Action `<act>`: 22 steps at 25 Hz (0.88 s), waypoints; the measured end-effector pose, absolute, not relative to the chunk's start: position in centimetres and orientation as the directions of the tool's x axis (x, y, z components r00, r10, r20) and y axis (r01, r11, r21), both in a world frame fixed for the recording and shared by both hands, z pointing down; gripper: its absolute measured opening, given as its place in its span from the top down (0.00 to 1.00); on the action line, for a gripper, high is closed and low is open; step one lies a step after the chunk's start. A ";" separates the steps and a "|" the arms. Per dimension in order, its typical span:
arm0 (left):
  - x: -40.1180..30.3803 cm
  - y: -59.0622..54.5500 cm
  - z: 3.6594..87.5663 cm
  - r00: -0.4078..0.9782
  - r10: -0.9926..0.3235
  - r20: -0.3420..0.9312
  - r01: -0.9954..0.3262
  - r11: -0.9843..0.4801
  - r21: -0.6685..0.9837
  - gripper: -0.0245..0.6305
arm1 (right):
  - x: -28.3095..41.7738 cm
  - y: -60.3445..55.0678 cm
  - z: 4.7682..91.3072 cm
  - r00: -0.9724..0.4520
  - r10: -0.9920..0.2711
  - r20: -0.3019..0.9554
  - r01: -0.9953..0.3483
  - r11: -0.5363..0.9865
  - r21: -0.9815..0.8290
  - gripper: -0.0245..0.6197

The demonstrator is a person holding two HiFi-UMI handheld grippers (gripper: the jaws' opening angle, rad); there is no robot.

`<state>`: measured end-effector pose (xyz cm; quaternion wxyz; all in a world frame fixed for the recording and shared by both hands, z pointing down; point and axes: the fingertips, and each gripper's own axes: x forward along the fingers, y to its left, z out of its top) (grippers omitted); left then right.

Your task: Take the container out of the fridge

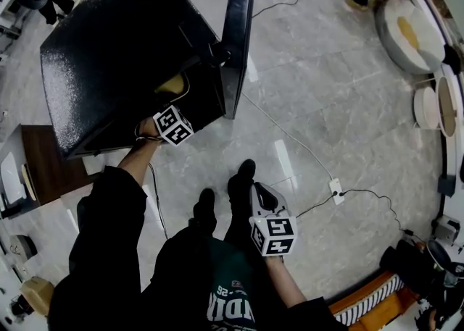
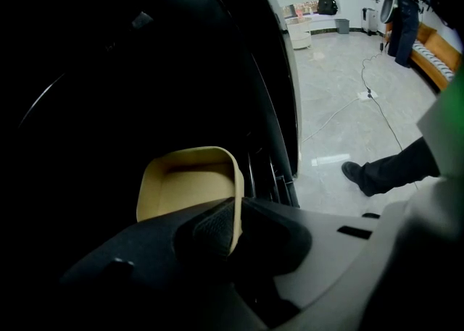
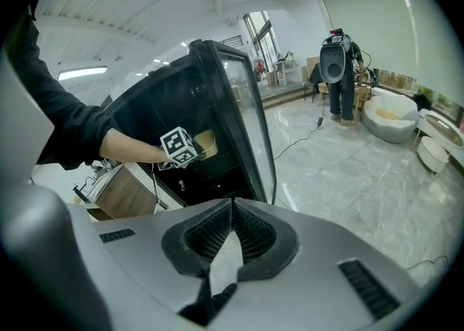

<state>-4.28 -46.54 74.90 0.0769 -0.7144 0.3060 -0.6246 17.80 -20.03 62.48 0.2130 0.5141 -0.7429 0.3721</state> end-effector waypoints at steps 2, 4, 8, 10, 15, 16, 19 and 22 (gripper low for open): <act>-4.3 -46.2 74.5 0.040 -0.535 0.844 -0.351 -0.798 -0.489 0.91 | 17.5 -20.0 62.3 -0.383 -0.608 0.695 -0.922 0.199 -0.333 0.91; -4.2 -45.8 74.0 0.050 -0.533 0.844 -0.369 -0.795 -0.481 0.92 | 17.2 -20.0 62.0 -0.385 -0.613 0.690 -0.921 0.204 -0.333 0.91; -4.1 -44.7 73.2 0.065 -0.530 0.846 -0.367 -0.801 -0.473 0.92 | 16.4 -20.0 61.4 -0.392 -0.626 0.675 -0.918 0.216 -0.333 0.90; -3.7 -44.0 72.8 0.079 -0.527 0.846 -0.345 -0.811 -0.473 0.92 | 16.0 -19.9 61.1 -0.395 -0.630 0.669 -0.917 0.220 -0.334 0.90; -3.3 -42.3 71.6 0.101 -0.512 0.853 -0.315 -0.830 -0.460 0.92 | 15.1 -19.5 60.5 -0.401 -0.643 0.653 -0.914 0.229 -0.336 0.91; -3.3 -42.0 71.4 0.105 -0.509 0.854 -0.310 -0.833 -0.459 0.92 | 14.9 -19.4 60.3 -0.402 -0.646 0.649 -0.913 0.229 -0.337 0.91; -3.1 -40.9 70.3 0.120 -0.512 0.851 -0.304 -0.835 -0.459 0.92 | 14.6 -19.7 59.5 -0.399 -0.663 0.633 -0.913 0.228 -0.337 0.91; -2.8 -39.4 69.2 0.143 -0.509 0.849 -0.289 -0.842 -0.456 0.92 | 14.2 -19.8 58.8 -0.399 -0.678 0.617 -0.913 0.232 -0.336 0.91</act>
